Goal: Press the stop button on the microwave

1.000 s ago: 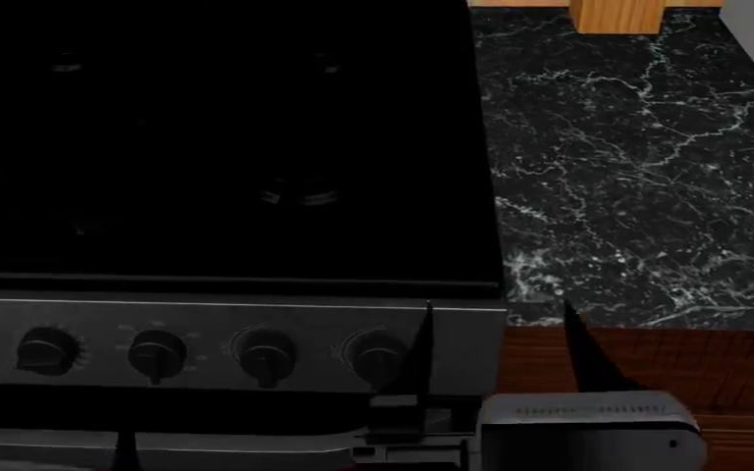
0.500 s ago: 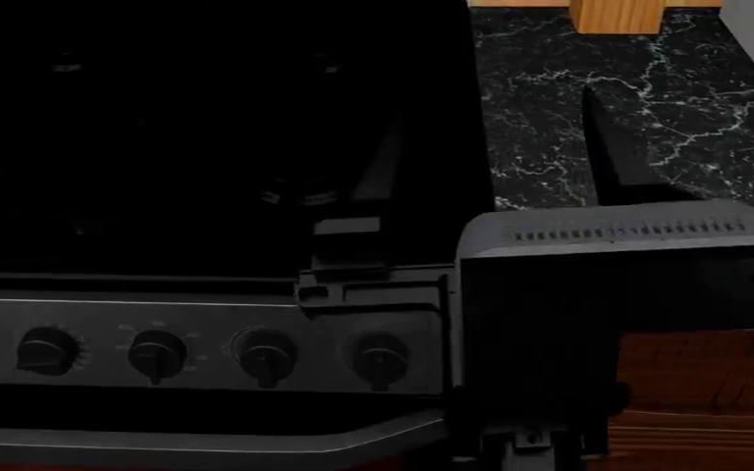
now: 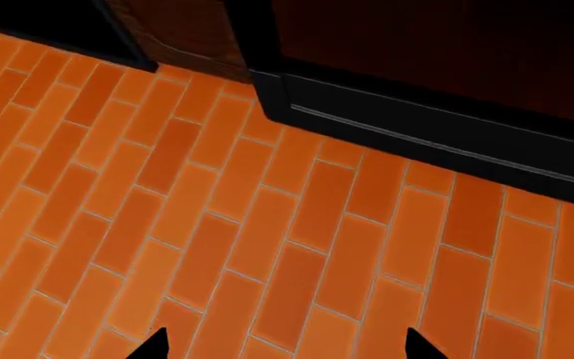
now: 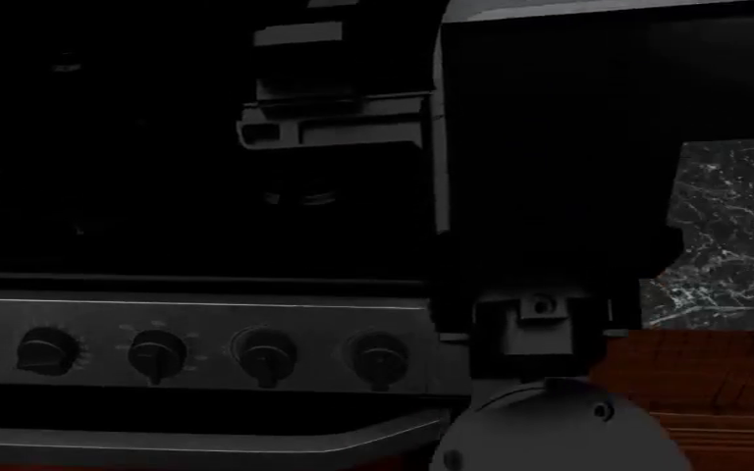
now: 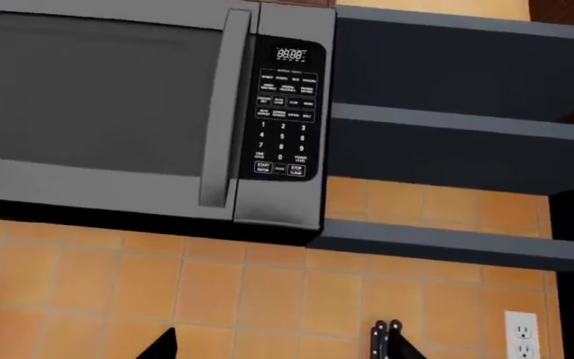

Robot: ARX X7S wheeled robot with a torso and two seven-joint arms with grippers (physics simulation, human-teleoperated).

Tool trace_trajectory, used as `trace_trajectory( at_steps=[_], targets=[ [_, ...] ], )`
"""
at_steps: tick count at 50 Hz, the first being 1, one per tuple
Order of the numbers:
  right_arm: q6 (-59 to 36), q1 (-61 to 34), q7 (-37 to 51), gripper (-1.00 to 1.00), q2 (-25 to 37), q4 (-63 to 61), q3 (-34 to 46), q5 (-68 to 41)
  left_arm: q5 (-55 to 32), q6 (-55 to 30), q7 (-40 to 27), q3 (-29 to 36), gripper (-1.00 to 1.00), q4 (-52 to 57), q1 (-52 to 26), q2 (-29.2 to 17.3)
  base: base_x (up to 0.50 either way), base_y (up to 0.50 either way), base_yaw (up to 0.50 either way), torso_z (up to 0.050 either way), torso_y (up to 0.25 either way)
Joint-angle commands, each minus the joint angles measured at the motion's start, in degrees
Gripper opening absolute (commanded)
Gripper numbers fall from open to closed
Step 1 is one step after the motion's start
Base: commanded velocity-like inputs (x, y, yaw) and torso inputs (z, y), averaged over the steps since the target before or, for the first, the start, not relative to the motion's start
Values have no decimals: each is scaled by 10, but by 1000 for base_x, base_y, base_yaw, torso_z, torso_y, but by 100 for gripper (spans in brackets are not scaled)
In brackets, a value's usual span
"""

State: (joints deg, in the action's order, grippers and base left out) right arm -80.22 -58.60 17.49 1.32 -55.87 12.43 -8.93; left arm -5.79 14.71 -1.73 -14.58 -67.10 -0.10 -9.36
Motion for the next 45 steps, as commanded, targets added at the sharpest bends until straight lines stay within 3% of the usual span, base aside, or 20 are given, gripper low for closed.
trace_trajectory(
  at_steps=[1,14,26,45],
  targets=[
    [-23,-96,23,100,-4,56,-14,-30,40,-39,34,-92,100,-79,1,7,0,0,0,50,82],
    [38,-189,49,100,-7,229,1,-57,49,-75,53,-127,100,-79,14,13,0,0,0,50,81],
    [164,-279,62,100,-6,473,30,-69,49,-75,53,-127,100,-79,14,13,0,0,0,50,82],
    [349,-496,85,100,-9,870,124,-140,49,-75,53,-127,100,-79,14,13,0,0,0,50,83]
  ],
)
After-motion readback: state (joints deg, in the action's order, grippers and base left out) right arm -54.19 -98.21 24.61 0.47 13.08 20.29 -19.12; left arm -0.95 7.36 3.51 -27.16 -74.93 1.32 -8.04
